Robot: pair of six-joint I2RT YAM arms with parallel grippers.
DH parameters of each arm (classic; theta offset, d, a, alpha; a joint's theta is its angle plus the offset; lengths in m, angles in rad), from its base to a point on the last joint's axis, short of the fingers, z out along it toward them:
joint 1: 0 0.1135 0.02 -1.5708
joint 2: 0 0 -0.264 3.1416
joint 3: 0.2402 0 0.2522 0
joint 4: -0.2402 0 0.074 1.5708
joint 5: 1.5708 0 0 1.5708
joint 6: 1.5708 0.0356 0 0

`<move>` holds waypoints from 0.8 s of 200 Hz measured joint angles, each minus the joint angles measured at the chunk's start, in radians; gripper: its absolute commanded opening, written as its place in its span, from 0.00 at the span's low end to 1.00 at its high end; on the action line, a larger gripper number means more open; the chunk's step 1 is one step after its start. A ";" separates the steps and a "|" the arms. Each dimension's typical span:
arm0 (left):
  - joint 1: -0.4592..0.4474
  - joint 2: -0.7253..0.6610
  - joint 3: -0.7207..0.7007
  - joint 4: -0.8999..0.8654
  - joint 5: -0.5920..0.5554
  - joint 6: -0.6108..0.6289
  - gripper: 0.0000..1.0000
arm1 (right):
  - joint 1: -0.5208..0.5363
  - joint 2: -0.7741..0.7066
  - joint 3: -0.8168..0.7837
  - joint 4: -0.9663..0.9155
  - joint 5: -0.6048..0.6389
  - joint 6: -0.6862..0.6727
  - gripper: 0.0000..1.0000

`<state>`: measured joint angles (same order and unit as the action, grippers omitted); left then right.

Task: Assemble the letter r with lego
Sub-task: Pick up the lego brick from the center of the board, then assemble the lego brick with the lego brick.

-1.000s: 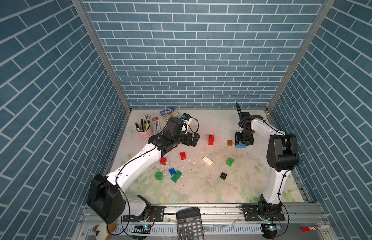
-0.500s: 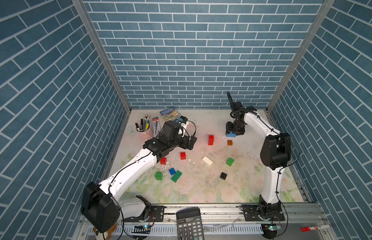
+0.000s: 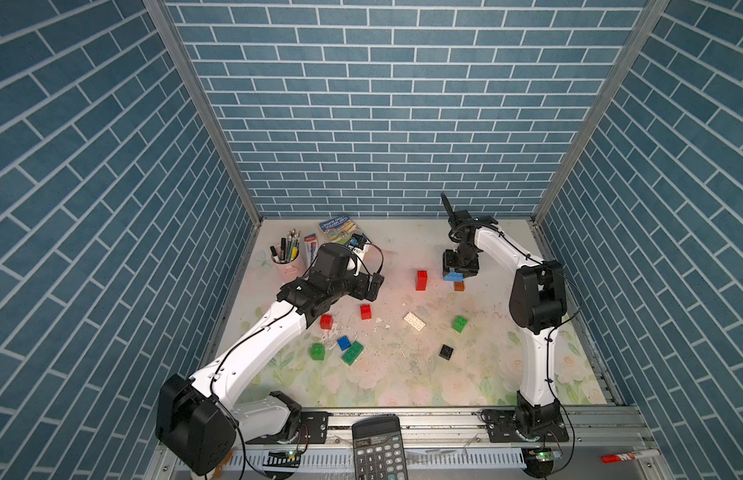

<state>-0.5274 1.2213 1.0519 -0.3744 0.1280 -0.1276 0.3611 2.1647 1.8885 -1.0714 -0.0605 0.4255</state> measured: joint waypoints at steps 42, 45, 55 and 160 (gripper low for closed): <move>0.021 0.000 0.000 -0.002 0.021 0.009 1.00 | 0.002 0.010 -0.002 0.003 0.000 0.018 0.32; 0.021 0.000 0.000 -0.002 0.023 0.010 1.00 | 0.003 0.010 -0.003 0.004 0.000 0.020 0.32; 0.024 0.000 0.000 -0.002 0.028 0.010 1.00 | 0.005 0.010 -0.008 0.006 0.000 0.024 0.32; 0.033 0.005 -0.003 -0.001 0.079 0.012 1.00 | 0.019 0.011 -0.052 0.026 0.008 0.042 0.32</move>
<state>-0.4946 1.2259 1.0485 -0.3752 0.2073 -0.1158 0.3798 2.1754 1.8362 -1.0458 -0.0525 0.4675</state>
